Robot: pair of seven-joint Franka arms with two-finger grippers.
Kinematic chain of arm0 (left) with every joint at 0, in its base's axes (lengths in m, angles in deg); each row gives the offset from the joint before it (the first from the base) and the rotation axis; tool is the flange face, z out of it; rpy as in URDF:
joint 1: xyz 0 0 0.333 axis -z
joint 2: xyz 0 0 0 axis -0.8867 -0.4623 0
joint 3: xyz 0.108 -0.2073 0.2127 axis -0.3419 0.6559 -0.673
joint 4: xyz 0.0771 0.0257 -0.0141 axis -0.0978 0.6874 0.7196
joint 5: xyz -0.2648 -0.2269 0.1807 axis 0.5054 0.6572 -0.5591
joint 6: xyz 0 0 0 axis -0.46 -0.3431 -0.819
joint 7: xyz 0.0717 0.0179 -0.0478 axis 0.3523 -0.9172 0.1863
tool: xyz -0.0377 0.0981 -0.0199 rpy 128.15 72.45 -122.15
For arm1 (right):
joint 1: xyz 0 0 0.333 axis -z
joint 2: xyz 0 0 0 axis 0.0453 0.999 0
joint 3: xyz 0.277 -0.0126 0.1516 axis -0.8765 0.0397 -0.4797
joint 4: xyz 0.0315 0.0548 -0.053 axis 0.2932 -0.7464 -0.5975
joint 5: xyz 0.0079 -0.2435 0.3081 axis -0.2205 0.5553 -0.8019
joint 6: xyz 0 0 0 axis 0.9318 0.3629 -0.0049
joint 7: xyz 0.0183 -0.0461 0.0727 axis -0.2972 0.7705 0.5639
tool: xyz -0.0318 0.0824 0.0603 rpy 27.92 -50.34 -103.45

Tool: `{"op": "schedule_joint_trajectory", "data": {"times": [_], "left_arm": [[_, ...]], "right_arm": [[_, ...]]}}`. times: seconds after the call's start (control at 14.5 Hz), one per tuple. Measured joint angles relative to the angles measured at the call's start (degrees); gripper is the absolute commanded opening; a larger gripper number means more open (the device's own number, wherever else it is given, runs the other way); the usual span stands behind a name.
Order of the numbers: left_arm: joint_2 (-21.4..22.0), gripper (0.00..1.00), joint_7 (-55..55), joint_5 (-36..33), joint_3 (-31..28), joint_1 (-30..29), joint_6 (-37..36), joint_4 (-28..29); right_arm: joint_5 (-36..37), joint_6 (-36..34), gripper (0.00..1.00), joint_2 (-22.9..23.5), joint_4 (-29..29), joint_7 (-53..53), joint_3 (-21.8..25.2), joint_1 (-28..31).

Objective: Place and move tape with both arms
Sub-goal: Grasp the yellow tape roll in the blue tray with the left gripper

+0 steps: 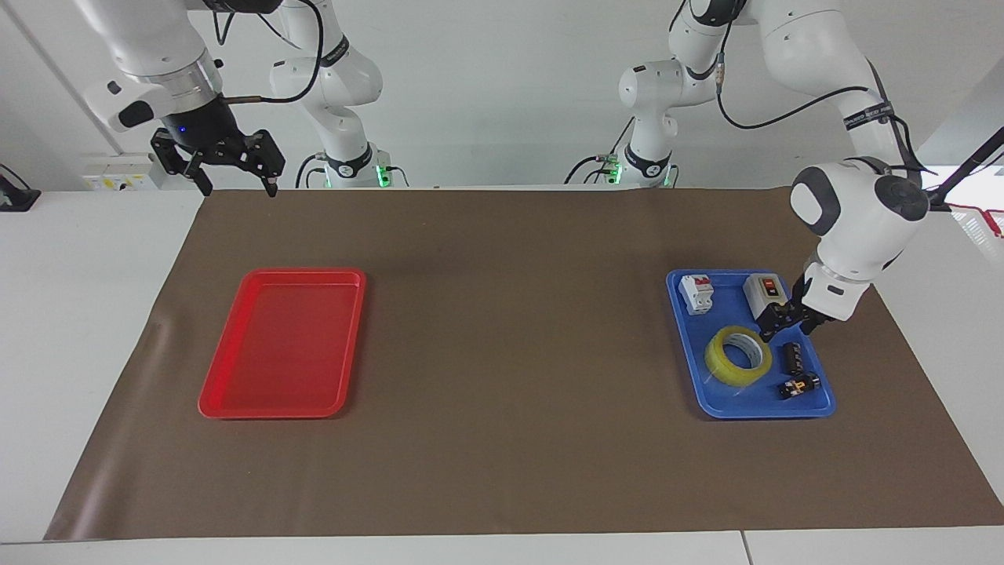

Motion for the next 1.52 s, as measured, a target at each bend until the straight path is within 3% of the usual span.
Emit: {"op": "schedule_joint_trajectory", "data": {"times": [0.28, 0.69, 0.9, 1.11, 1.18, 1.38, 1.52], "left_arm": [[-1.18, 0.73, 1.85, 0.0, 0.25, 0.3, 0.96, 1.05], [-2.73, 0.64, 2.24, 0.0, 0.26, 0.46, 1.71, 1.09], [-3.3, 0.39, 2.3, 0.0, 0.26, 0.55, 1.97, 1.09], [-3.42, 0.06, 2.85, 0.0, 0.27, 0.67, 1.98, 1.2], [-3.42, 0.0, 3.34, 0.0, 0.31, 0.77, 2.02, 1.18], [-3.39, 0.0, 4.12, 0.0, 0.35, 1.01, 0.0, 0.47], [-3.3, 0.0, 5.4, 0.0, 0.38, 1.86, -7.87, -4.31]], "right_arm": [[0.0, 0.0, 1.0, 0.0, 0.0, 0.0, 0.0, 0.0], [0.0, 0.0, 1.0, 0.0, 0.0, 0.0, 0.0, 0.01], [0.0, 0.0, 1.0, 0.0, 0.0, 0.0, 0.0, 0.0], [0.0, 0.0, 1.0, 0.0, 0.0, 0.0, 0.0, 0.0], [0.0, 0.0, 1.0, 0.0, 0.0, 0.0, 0.0, 0.0], [0.0, 0.0, 1.0, 0.0, 0.0, 0.0, 0.0, 0.0], [0.0, 0.0, 1.0, 0.0, 0.0, 0.0, 0.0, 0.0]]}}
